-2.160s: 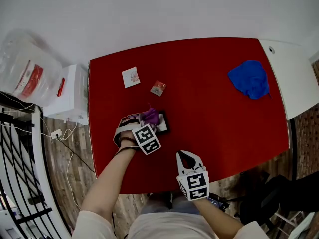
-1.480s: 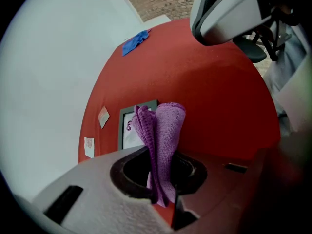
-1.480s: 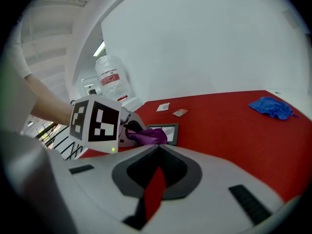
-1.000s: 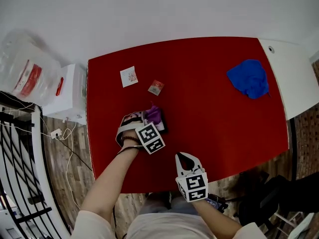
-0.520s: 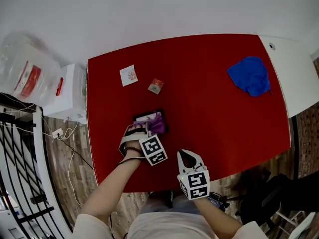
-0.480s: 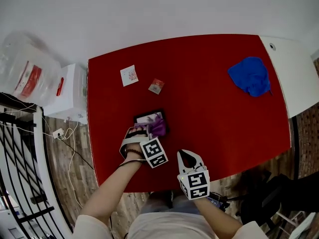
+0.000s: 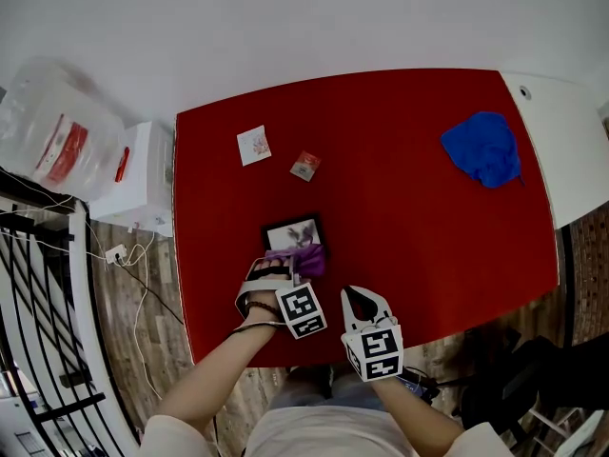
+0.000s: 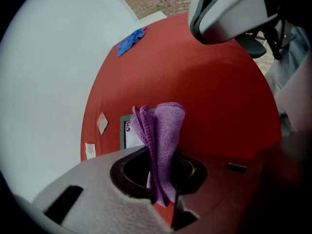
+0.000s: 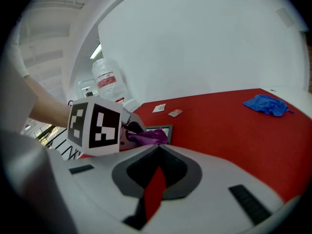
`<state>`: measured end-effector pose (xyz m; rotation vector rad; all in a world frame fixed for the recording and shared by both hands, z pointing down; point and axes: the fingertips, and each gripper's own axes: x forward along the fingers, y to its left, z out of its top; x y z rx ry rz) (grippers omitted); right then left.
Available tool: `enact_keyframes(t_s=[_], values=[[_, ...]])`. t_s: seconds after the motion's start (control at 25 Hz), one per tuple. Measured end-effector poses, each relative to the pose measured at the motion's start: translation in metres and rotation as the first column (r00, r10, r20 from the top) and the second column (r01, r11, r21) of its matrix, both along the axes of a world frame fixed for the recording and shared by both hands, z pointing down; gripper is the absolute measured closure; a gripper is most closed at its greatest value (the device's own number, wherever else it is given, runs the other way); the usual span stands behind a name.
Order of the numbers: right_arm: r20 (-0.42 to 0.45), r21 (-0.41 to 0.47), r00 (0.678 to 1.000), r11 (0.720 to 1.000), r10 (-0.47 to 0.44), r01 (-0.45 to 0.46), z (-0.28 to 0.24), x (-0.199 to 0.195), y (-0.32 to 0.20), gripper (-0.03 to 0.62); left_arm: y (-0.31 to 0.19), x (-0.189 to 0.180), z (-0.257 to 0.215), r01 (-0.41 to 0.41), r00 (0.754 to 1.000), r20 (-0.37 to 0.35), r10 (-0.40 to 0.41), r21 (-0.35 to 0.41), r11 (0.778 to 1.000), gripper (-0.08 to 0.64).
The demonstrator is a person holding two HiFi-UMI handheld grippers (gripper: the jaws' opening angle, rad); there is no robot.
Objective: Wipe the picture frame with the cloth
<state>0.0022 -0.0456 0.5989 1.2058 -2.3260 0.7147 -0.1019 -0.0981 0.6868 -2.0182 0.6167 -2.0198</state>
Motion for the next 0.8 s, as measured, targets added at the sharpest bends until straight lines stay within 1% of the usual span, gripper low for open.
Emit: enact_keyframes(t_s=[0.12,0.2,0.28,0.36,0.48,0.56,0.64,0.8], values=[[0.002,-0.004,1.0,1.0,0.003,-0.003,0.001,0.0,0.0,0.589,0.003,0.002,0.0,-0.011,1.0,0.002,0.011,-0.003,1.0,0.499],[0.005,-0.002,1.0,1.0,0.002,-0.002,0.001,0.001,0.0,0.589,-0.003,0.002,-0.003,0.005,1.0,-0.012,-0.005,0.006,1.0,0.499],[0.006,0.0,1.0,1.0,0.002,-0.002,0.0,0.002,0.0,0.589,-0.022,-0.003,-0.009,0.053,0.998,-0.034,-0.052,0.032,0.998,0.499],[0.003,-0.004,1.0,1.0,0.006,-0.006,0.001,0.005,0.0,0.589,-0.052,-0.011,-0.015,0.109,0.993,-0.044,-0.107,0.064,0.992,0.499],[-0.004,-0.013,1.0,1.0,0.012,-0.012,0.004,0.01,0.002,0.589,-0.092,-0.018,-0.016,0.149,0.989,-0.022,-0.148,0.093,0.984,0.499],[-0.008,-0.016,1.0,1.0,0.014,-0.014,0.006,0.013,0.004,0.589,-0.104,-0.019,-0.01,0.15,0.989,0.007,-0.151,0.087,0.985,0.499],[-0.01,-0.018,1.0,1.0,0.019,-0.019,0.007,0.016,0.004,0.589,-0.105,-0.019,-0.005,0.139,0.99,0.028,-0.142,0.076,0.987,0.499],[-0.008,-0.019,1.0,0.999,0.029,-0.029,0.008,0.022,0.003,0.589,-0.084,-0.007,-0.004,0.078,0.996,0.047,-0.081,0.07,0.995,0.499]])
